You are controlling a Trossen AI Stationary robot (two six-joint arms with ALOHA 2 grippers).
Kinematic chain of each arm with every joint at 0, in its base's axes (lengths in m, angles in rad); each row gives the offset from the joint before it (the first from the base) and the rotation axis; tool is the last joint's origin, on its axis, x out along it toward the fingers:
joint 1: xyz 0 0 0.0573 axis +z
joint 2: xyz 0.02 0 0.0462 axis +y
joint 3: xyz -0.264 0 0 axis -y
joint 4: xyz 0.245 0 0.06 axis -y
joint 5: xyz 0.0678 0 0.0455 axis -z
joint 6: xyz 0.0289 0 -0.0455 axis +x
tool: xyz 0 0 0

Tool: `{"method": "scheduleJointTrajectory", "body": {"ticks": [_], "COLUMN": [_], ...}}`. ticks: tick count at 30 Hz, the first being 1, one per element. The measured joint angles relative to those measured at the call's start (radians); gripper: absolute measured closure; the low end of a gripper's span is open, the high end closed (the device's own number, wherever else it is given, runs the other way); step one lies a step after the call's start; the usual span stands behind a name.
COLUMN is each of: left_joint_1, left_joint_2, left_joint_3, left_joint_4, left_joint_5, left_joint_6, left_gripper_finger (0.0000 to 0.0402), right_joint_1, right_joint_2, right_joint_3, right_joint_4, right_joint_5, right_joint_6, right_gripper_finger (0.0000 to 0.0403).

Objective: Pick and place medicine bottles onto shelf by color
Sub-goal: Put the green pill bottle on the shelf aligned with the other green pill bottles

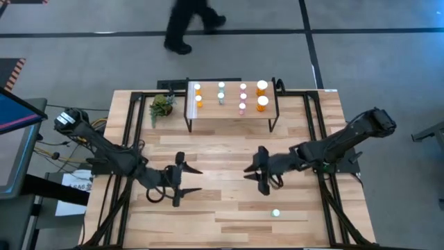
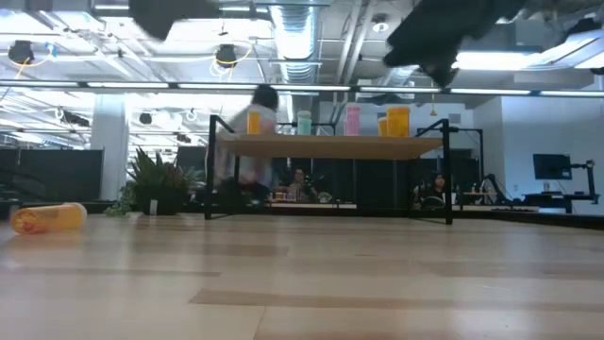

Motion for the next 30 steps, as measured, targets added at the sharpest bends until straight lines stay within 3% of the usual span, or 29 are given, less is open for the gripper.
{"method": "scheduleJointTrajectory", "body": {"ticks": [5,10,15,23,30], "left_joint_1": [0.083,0.250,0.368,0.422,0.490], "left_joint_2": [-0.039,-0.029,0.007,0.120,0.224], "left_joint_3": [0.000,-0.008,-0.007,-0.007,-0.003], "left_joint_4": [0.045,0.081,0.282,0.679,0.812], "left_joint_5": [0.250,0.507,0.688,0.827,0.858], "left_joint_6": [0.171,0.231,0.287,0.366,0.331], "left_gripper_finger": [0.0152,0.0152,0.0152,0.0152,0.0152], "right_joint_1": [0.100,0.183,0.272,0.394,0.421], "right_joint_2": [0.036,0.073,0.110,0.158,0.160], "right_joint_3": [0.095,0.171,0.220,0.228,0.228], "right_joint_4": [-0.175,-0.329,-0.467,-0.531,-0.555], "right_joint_5": [0.040,0.022,0.002,-0.077,-0.087], "right_joint_6": [0.126,0.250,0.430,0.686,0.801], "right_gripper_finger": [0.0269,0.0269,0.0269,0.0269,0.0269]}}
